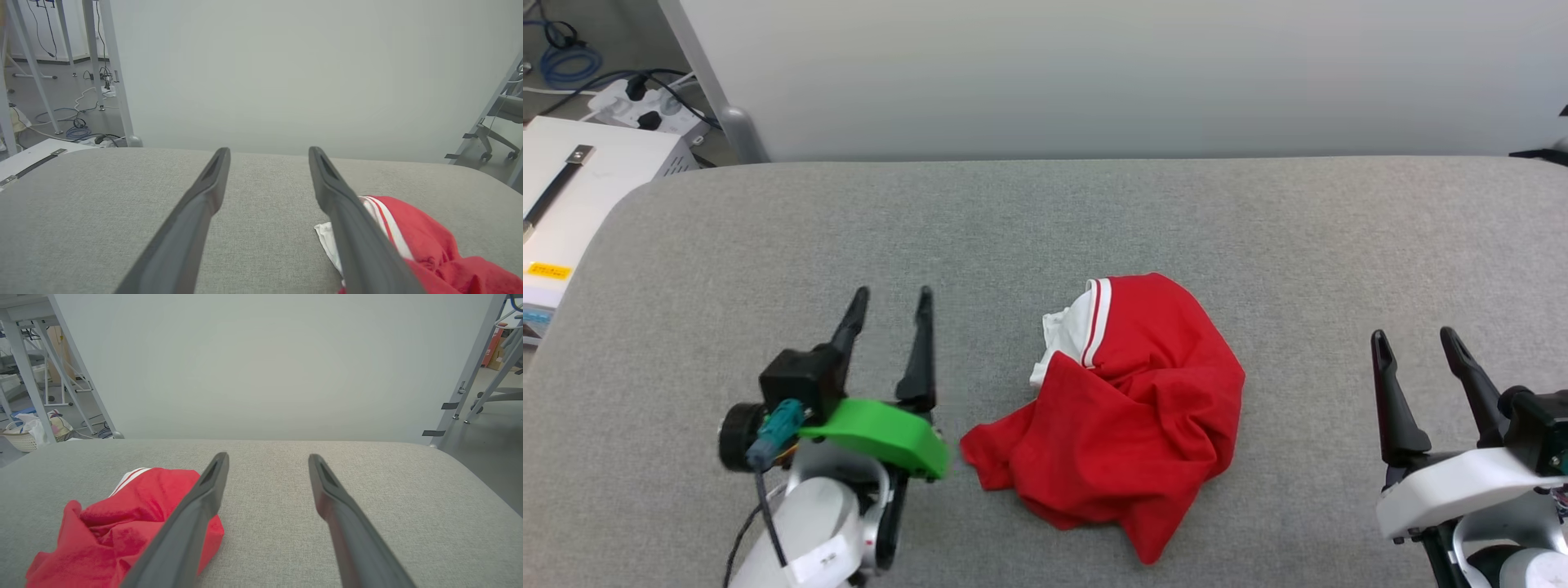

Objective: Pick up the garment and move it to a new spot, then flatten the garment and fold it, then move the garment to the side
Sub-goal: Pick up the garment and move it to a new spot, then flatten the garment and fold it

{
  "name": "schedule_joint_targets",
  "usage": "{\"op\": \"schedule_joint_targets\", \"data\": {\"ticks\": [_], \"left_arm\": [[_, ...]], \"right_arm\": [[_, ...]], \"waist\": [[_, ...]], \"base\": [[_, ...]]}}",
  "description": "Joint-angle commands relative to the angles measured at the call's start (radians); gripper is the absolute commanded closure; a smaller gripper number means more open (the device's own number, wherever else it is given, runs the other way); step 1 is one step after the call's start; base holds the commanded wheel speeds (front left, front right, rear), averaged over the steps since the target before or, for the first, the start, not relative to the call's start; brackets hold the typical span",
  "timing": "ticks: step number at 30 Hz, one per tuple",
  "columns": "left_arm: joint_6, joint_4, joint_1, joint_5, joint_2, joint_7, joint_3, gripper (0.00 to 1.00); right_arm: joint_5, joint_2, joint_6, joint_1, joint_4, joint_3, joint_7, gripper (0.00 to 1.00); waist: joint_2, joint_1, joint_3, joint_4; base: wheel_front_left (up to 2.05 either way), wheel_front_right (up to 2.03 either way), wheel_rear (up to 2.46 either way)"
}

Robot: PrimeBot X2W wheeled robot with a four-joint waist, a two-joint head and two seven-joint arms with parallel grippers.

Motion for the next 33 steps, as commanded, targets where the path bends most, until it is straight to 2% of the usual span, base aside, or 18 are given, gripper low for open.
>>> {"op": "schedule_joint_targets", "data": {"ticks": [1, 7, 14, 21, 27, 33], "left_arm": [[0.008, -0.008, 0.027, 0.006, 0.013, -0.009, 0.009, 0.00], [0.025, -0.030, 0.095, 0.014, 0.052, -0.013, 0.031, 0.00], [0.034, -0.053, 0.119, 0.007, 0.059, 0.002, 0.028, 0.00], [0.031, -0.051, 0.096, -0.004, 0.044, -0.003, 0.027, 0.00], [0.028, -0.051, 0.069, -0.003, 0.010, -0.014, 0.021, 0.00], [0.013, -0.053, 0.035, 0.015, -0.027, -0.021, 0.008, 0.00]], "right_arm": [[-0.011, -0.001, -0.001, 0.018, -0.005, 0.000, 0.005, 0.00], [-0.006, -0.001, -0.001, 0.037, -0.010, 0.006, 0.014, 0.00], [-0.006, -0.001, -0.001, 0.044, -0.002, 0.005, 0.033, 0.00], [0.074, -0.023, -0.001, 0.014, 0.137, -0.040, 0.119, 0.00], [0.201, -0.113, -0.001, -0.112, 0.310, -0.016, 0.198, 0.00], [0.337, -0.247, -0.001, -0.297, 0.429, 0.144, 0.341, 0.00]], "waist": [[0.0000, 0.0000, -0.009, 0.007], [0.0000, 0.0000, -0.023, 0.011], [0.0000, 0.0000, -0.018, 0.019], [0.0000, 0.0000, 0.012, 0.056], [0.0000, 0.0000, 0.061, 0.115], [0.0000, 0.0000, 0.121, 0.182]], "base": [[0.00, 0.00, 0.00], [0.00, 0.00, 0.00], [0.00, 0.00, 0.00], [0.00, 0.00, 0.00], [0.00, 0.00, 0.00], [0.00, 0.00, 0.00]]}}
